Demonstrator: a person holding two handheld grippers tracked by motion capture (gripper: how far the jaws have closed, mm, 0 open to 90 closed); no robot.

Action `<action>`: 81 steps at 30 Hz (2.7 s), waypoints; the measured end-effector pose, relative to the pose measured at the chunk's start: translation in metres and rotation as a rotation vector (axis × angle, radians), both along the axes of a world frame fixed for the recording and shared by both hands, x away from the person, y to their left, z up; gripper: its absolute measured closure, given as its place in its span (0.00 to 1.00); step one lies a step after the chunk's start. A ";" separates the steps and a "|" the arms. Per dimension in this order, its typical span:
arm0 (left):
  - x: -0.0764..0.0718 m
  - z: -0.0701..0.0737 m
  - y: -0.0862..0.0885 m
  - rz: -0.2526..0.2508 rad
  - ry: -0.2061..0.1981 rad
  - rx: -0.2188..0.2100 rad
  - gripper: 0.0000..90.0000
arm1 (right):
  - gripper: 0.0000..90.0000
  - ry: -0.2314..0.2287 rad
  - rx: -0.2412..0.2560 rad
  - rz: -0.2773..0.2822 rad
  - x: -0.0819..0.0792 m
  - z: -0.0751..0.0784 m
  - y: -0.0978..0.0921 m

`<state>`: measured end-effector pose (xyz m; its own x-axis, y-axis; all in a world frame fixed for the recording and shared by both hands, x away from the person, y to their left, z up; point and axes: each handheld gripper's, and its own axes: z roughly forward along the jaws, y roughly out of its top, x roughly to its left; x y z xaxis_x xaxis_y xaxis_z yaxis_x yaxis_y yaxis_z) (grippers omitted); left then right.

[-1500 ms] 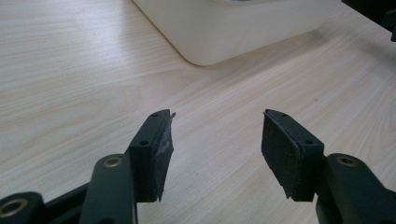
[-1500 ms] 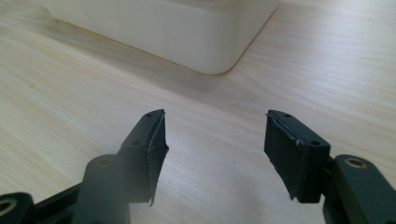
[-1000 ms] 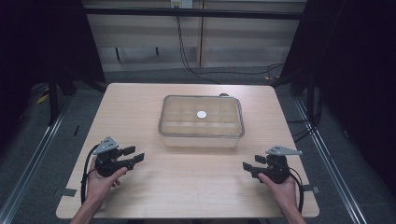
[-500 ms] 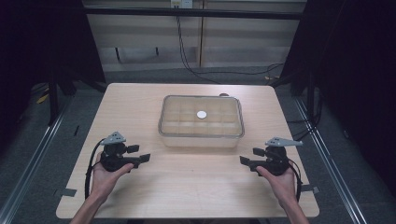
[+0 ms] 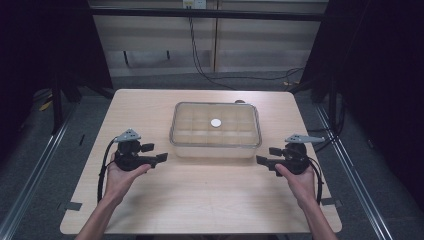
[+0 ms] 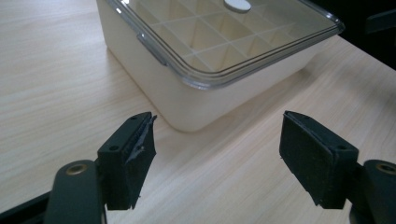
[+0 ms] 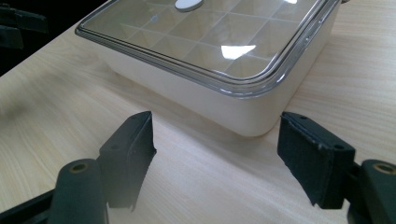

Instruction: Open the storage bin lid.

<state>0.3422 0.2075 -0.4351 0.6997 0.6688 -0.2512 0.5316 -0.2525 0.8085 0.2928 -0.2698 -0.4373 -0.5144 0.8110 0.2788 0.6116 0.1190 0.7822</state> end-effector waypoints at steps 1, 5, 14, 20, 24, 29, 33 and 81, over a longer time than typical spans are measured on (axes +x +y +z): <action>0.002 0.001 -0.001 -0.010 0.004 -0.006 0.31 | 0.30 0.001 0.002 -0.003 0.001 0.001 0.000; 0.006 0.011 -0.008 -0.017 -0.021 -0.003 0.31 | 0.30 0.001 0.016 -0.009 0.009 0.007 0.000; 0.017 0.015 -0.009 -0.020 -0.012 -0.010 0.32 | 0.31 0.000 0.003 -0.004 0.025 0.014 -0.001; 0.031 0.013 -0.003 0.008 0.020 -0.028 0.37 | 0.40 0.010 -0.003 -0.001 0.037 0.015 -0.001; 0.041 0.007 -0.002 0.012 0.057 -0.008 0.40 | 0.41 0.018 -0.016 0.003 0.047 0.016 -0.001; 0.049 0.010 -0.005 0.015 0.055 -0.013 0.40 | 0.42 0.029 -0.035 0.002 0.058 0.015 -0.003; 0.055 0.014 -0.008 0.033 0.044 0.000 0.44 | 0.38 0.031 -0.040 -0.008 0.066 0.018 -0.003; 0.089 -0.012 -0.047 -0.048 0.170 0.031 0.27 | 0.16 0.171 -0.033 -0.007 0.113 -0.010 0.022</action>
<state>0.4313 0.1604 -0.4473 0.6800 0.6452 -0.3483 0.6468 -0.3041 0.6994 0.4062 -0.2474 -0.4476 -0.4562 0.8246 0.3346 0.7362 0.1384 0.6625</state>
